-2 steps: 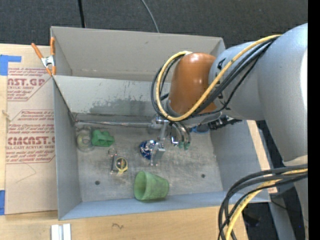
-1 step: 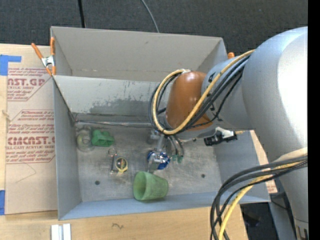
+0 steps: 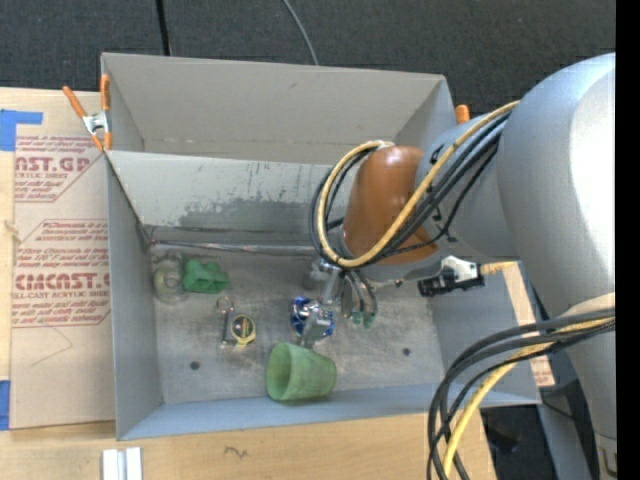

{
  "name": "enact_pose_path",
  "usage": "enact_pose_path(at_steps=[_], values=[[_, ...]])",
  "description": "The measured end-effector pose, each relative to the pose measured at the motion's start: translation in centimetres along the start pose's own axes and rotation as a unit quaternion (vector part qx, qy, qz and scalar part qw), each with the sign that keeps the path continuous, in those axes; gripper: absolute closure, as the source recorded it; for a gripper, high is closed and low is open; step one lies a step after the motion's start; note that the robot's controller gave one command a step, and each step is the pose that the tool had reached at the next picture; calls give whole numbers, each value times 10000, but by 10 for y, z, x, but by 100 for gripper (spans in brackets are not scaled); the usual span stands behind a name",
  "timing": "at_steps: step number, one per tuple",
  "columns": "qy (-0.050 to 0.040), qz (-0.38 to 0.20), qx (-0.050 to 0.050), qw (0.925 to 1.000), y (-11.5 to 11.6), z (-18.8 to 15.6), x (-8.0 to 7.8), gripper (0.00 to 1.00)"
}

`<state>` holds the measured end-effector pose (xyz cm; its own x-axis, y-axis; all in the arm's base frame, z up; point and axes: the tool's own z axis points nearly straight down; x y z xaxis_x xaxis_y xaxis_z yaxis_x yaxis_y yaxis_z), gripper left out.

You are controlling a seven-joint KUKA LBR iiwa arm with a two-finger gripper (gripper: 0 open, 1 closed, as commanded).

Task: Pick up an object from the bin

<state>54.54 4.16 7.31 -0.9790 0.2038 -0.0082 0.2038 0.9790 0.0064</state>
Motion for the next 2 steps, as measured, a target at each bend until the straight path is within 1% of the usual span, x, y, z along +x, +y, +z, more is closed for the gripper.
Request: enact_pose_path(at_steps=[1, 2], values=[[25, -7, 9, 10000, 0, -1, 1, 100], [0, -14, 15, 10000, 2, -117, -2, 100]])
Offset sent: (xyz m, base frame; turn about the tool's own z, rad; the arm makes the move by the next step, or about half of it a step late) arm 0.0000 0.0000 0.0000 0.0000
